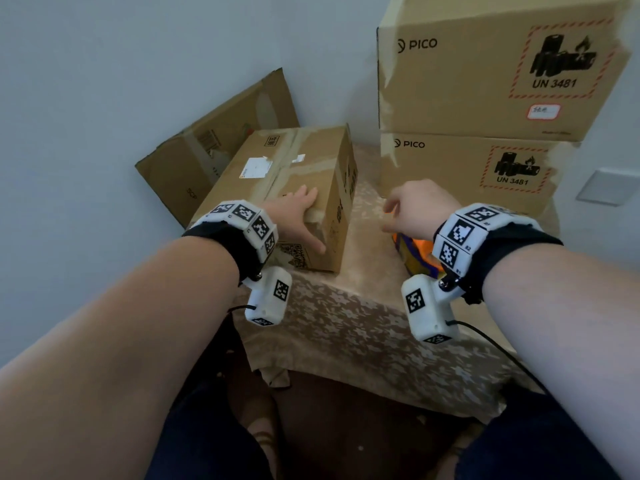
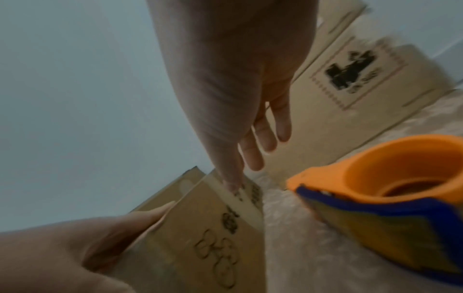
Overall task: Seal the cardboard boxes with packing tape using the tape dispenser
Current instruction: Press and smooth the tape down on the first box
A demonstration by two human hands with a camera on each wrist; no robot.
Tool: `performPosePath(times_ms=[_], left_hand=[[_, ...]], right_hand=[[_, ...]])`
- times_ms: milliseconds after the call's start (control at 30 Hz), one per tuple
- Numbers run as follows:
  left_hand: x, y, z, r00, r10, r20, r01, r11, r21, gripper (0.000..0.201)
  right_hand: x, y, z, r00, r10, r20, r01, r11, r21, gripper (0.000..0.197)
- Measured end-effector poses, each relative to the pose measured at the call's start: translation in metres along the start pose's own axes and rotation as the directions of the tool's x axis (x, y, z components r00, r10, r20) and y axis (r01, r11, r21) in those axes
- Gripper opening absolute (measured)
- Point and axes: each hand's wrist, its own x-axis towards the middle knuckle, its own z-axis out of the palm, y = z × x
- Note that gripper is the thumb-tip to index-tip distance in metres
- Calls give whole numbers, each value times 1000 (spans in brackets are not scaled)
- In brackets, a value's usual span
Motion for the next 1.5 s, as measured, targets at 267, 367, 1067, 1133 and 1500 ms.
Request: performPosePath(times_ms=[267, 367, 1067, 1133, 1500], left_hand=[[-13, -44, 26, 984, 20, -175, -7, 997, 76, 84], [-12, -46, 29, 977, 52, -207, -40, 997, 63, 77], [-6, -50, 36, 951, 71, -301, -55, 997, 60, 70], [-6, -49, 35, 951, 69, -302, -55, 997, 54, 69], [-8, -4, 23, 945, 71, -319, -54, 997, 61, 54]], right_hand=[[12, -65, 9, 972, -231, 35, 233, 951, -204, 75], [19, -76, 10, 961, -262, 89, 276, 909, -312, 79], [31, -89, 37, 932, -355, 79, 352, 829, -435, 49], [32, -89, 38, 929, -362, 72, 357, 831, -426, 45], [24, -58, 20, 949, -305, 77, 308, 847, -433, 42]])
